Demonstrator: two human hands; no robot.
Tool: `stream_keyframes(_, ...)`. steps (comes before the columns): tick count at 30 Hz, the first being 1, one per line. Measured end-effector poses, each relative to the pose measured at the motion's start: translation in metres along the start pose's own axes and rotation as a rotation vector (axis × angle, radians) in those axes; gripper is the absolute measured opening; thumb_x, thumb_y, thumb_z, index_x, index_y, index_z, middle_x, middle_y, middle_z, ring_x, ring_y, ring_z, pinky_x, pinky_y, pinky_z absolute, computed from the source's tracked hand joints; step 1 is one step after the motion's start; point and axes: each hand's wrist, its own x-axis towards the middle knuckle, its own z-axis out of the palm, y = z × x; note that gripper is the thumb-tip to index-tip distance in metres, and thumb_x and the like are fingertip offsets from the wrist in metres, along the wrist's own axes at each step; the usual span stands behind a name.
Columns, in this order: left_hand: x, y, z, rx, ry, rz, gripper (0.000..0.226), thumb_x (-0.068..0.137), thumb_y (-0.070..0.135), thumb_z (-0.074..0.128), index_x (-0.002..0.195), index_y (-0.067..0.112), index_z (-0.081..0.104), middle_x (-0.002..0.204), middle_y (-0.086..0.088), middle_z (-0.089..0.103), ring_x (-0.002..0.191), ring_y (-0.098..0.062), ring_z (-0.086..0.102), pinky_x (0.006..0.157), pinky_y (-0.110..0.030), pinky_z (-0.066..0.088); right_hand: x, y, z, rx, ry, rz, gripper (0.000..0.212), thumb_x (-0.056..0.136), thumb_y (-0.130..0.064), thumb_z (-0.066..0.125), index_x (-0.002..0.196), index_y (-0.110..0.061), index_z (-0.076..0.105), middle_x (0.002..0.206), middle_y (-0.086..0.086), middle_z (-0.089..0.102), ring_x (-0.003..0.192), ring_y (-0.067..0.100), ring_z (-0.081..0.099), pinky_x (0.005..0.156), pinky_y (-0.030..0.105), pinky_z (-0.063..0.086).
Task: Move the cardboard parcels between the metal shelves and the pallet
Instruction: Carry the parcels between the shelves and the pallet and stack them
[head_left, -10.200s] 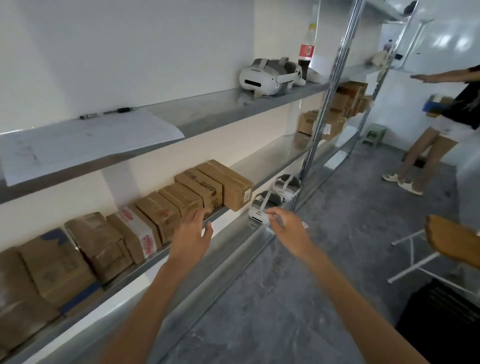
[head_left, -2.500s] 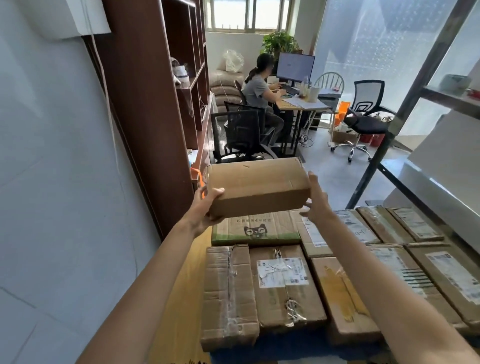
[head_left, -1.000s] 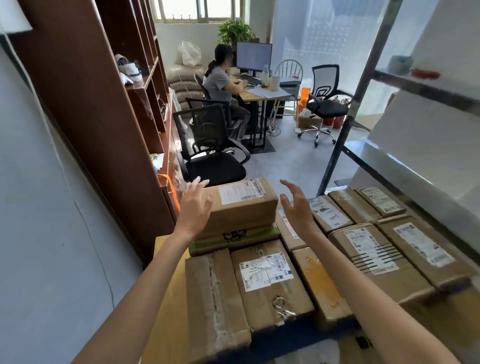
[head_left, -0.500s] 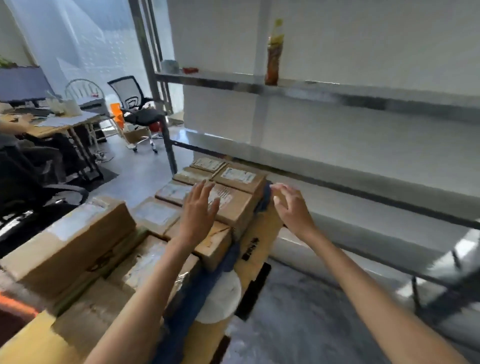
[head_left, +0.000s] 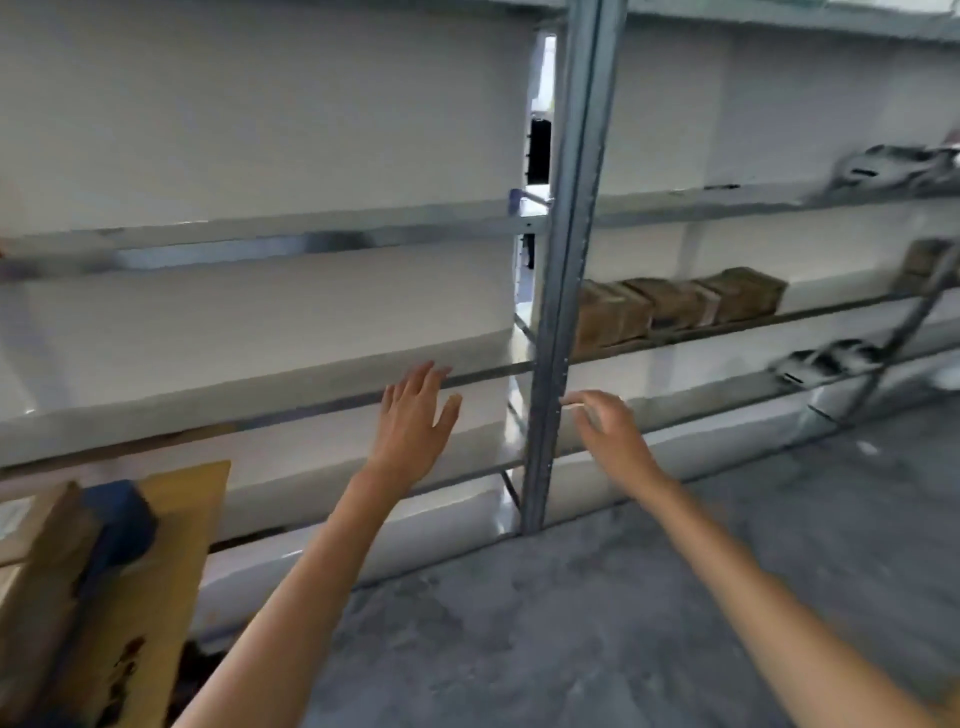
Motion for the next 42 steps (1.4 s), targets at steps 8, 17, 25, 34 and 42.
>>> stream_keyframes(8,0.088,0.148,0.134,-0.077,-0.120,0.211,0.046,0.102,0.038,0.038,0.144,0.021,0.037,0.154,-0.006,0.031,0.142,-0.026,0.028,0.117,-0.042,0.019,0.000,0.131,-0.155,-0.061,0.170,0.136,0.024,0.095,-0.005,0.047,0.106,-0.009,0.067,0.105,-0.002,0.064,0.099,0.010,0.056,0.081,0.016,0.038)
stream_keyframes(17,0.159,0.222,0.236,-0.171,-0.268,0.289,0.044,0.103,0.038,0.034,0.145,0.025,0.035,0.156,0.000,0.027,0.144,-0.020,0.022,0.119,-0.044,0.012,0.004,0.233,-0.220,-0.056,0.292,0.262,0.032,0.090,0.002,0.050,0.094,-0.025,0.066,0.096,-0.011,0.065,0.095,-0.001,0.057,0.083,0.003,0.039)
stream_keyframes(25,0.264,0.250,0.315,-0.205,-0.296,0.336,0.044,0.102,0.036,0.035,0.144,0.023,0.035,0.155,-0.001,0.030,0.144,-0.021,0.024,0.119,-0.045,0.017,0.078,0.303,-0.241,-0.052,0.341,0.321,0.036,0.088,0.006,0.050,0.088,-0.028,0.064,0.092,-0.014,0.065,0.089,-0.018,0.055,0.080,-0.002,0.034)
stream_keyframes(34,0.377,0.286,0.379,-0.165,-0.297,0.433,0.049,0.103,0.035,0.035,0.148,0.020,0.028,0.154,-0.002,0.030,0.144,-0.022,0.022,0.118,-0.042,0.011,0.145,0.380,-0.285,-0.165,0.430,0.387,0.027,0.092,0.001,0.049,0.095,-0.017,0.068,0.101,-0.003,0.068,0.097,0.005,0.059,0.082,0.001,0.035)
stream_keyframes(42,0.436,0.322,0.460,-0.095,-0.341,0.481,0.047,0.101,0.030,0.040,0.146,0.019,0.031,0.151,-0.003,0.036,0.142,-0.022,0.026,0.118,-0.046,0.009,0.163,0.461,-0.337,-0.208,0.482,0.501,0.024,0.089,0.008,0.049,0.097,-0.002,0.070,0.101,0.008,0.070,0.095,0.013,0.059,0.080,-0.004,0.030)
